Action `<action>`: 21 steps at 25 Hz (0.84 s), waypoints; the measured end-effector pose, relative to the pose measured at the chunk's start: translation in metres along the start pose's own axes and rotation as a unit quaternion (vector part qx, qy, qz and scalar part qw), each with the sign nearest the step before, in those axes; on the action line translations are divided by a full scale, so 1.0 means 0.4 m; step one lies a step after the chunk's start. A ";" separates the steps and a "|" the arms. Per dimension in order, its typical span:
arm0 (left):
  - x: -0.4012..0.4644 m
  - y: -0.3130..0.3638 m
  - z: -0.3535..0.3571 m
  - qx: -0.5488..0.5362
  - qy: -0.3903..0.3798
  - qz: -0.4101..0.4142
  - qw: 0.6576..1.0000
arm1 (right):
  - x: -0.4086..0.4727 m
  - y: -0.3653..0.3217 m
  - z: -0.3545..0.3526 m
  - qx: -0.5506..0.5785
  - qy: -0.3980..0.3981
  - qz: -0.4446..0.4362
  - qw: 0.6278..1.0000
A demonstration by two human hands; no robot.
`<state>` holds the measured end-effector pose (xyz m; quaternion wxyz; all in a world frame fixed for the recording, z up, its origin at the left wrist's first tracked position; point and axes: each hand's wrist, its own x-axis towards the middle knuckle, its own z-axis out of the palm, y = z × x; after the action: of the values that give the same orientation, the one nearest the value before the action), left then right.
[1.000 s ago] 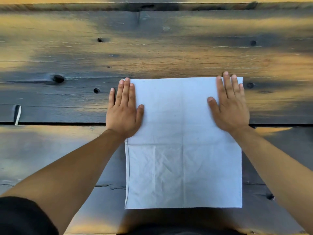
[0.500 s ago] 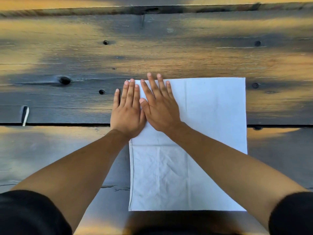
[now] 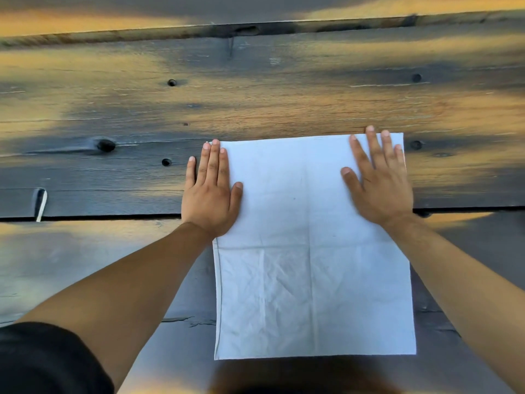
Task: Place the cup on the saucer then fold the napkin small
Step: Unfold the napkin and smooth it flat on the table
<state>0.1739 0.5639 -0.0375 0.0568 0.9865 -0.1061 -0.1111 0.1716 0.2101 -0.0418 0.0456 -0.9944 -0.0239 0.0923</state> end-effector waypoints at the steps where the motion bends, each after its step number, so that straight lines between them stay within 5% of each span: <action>1: -0.001 0.000 -0.001 0.001 -0.001 0.000 1.000 | -0.003 0.018 -0.003 0.000 -0.002 0.011 1.000; 10: -0.010 -0.011 0.000 -0.095 0.059 0.019 0.993 | 0.001 0.000 -0.017 0.014 -0.008 0.029 0.999; 15: -0.046 -0.006 -0.029 -0.268 0.117 -0.006 0.956 | -0.034 -0.214 -0.054 0.072 0.046 0.090 0.992; 21: -0.222 0.035 0.016 -0.089 0.044 0.034 0.994 | -0.145 -0.545 0.016 0.062 0.009 -0.102 0.993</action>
<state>0.0850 0.5694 -0.0234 0.1527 0.9772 -0.1271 -0.0749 0.1048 0.4243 -0.0170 0.1168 -0.9828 -0.1193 0.0793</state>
